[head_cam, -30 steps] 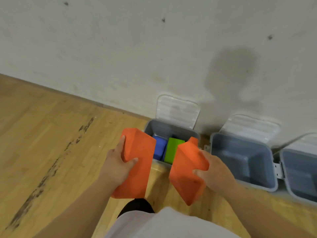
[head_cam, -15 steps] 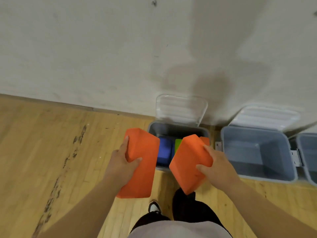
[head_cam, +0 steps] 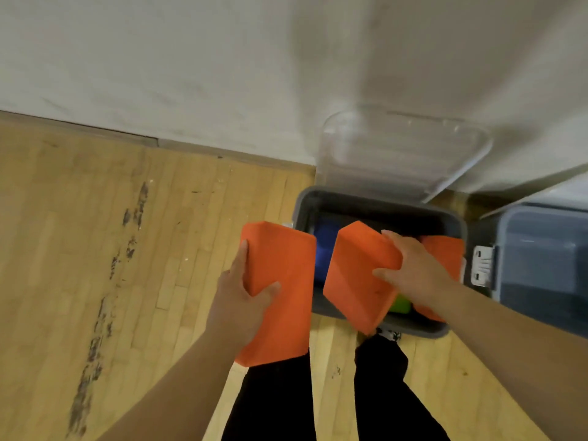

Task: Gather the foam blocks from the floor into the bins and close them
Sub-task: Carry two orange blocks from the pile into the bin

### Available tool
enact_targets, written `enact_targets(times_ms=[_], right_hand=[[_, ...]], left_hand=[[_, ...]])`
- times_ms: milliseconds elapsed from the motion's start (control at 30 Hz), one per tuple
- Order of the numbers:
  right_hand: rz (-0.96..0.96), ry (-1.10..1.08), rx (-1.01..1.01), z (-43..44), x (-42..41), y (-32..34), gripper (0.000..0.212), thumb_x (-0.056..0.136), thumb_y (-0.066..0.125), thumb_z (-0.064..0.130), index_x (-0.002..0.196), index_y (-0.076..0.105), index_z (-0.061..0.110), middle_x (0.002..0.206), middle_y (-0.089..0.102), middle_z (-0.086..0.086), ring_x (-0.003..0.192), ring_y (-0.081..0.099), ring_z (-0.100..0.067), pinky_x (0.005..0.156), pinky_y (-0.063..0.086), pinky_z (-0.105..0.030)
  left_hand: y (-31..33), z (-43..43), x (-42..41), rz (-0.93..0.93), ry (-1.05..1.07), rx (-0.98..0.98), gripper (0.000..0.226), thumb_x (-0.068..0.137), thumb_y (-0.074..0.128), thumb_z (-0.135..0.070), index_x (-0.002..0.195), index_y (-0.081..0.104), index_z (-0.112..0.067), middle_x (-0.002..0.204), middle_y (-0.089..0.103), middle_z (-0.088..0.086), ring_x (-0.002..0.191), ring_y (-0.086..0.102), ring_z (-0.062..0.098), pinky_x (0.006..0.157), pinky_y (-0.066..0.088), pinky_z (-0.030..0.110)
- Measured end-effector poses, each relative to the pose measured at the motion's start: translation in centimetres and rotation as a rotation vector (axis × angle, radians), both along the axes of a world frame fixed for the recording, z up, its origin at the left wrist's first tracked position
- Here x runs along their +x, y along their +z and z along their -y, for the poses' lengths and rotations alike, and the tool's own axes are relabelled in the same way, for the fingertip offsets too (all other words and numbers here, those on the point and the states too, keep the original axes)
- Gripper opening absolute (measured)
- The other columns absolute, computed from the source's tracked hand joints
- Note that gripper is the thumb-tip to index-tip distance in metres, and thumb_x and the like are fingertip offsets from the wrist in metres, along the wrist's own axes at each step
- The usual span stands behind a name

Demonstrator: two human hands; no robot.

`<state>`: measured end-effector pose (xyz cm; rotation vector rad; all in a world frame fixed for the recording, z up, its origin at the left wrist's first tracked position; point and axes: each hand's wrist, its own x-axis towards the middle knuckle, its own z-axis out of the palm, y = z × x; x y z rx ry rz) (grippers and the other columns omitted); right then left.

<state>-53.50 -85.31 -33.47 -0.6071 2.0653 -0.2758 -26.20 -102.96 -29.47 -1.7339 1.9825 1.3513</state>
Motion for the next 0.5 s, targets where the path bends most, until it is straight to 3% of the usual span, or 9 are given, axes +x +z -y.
enact_targets(times_ms=[167, 233, 300, 367, 500], right_hand=[[0.127, 0.122, 0.082, 4.6, -1.3, -13.8, 0.088, 0.087, 0.08, 0.037, 0.16, 0.031, 0.032, 0.16, 0.042, -0.001, 0.141, 0.045, -0.021, 0.111, 0.034, -0.026], [0.15, 0.113, 0.092, 6.0, -1.7, -17.8, 0.089, 0.089, 0.077, 0.038, 0.162, 0.026, 0.032, 0.163, 0.037, -0.004, 0.148, 0.036, -0.023, 0.118, 0.03, -0.027], [0.153, 0.025, 0.065, 6.8, -1.4, -20.3, 0.095, 0.087, 0.079, 0.038, 0.163, 0.023, 0.028, 0.166, 0.029, -0.008, 0.151, 0.03, -0.024, 0.121, 0.027, -0.029], [0.244, -0.161, 0.013, 6.6, 0.1, -20.8, 0.1, 0.084, 0.083, 0.036, 0.163, 0.022, 0.03, 0.162, 0.034, -0.005, 0.145, 0.039, -0.02, 0.114, 0.033, -0.027], [0.599, -0.441, -0.126, 4.1, 5.1, -18.2, 0.105, 0.083, 0.085, 0.027, 0.157, 0.016, 0.053, 0.15, 0.051, 0.003, 0.133, 0.054, -0.015, 0.111, 0.046, -0.05]], left_hand=[[-9.0, 3.1, -0.6, 0.027, 0.011, 0.029, 0.097, 0.088, 0.073, -0.053, 0.155, 0.003, -0.063, 0.139, 0.045, -0.014, 0.114, 0.057, 0.015, 0.088, 0.047, 0.038], [-11.5, 3.7, -0.6, 0.028, 0.03, 0.036, 0.097, 0.088, 0.073, -0.052, 0.154, 0.004, -0.064, 0.139, 0.044, -0.017, 0.115, 0.056, 0.014, 0.088, 0.046, 0.036], [-13.4, 4.0, -0.8, 0.02, 0.042, 0.053, 0.095, 0.089, 0.073, -0.051, 0.154, 0.004, -0.064, 0.142, 0.045, -0.02, 0.115, 0.057, 0.013, 0.087, 0.046, 0.036], [-14.6, 4.1, -1.5, -0.003, 0.051, 0.085, 0.093, 0.09, 0.072, -0.051, 0.153, 0.006, -0.065, 0.145, 0.045, -0.022, 0.116, 0.058, 0.013, 0.09, 0.05, 0.039], [-15.8, 3.0, -4.1, -0.088, 0.069, 0.198, 0.087, 0.09, 0.072, -0.052, 0.151, 0.012, -0.067, 0.143, 0.051, -0.023, 0.114, 0.061, 0.006, 0.1, 0.053, 0.047]])
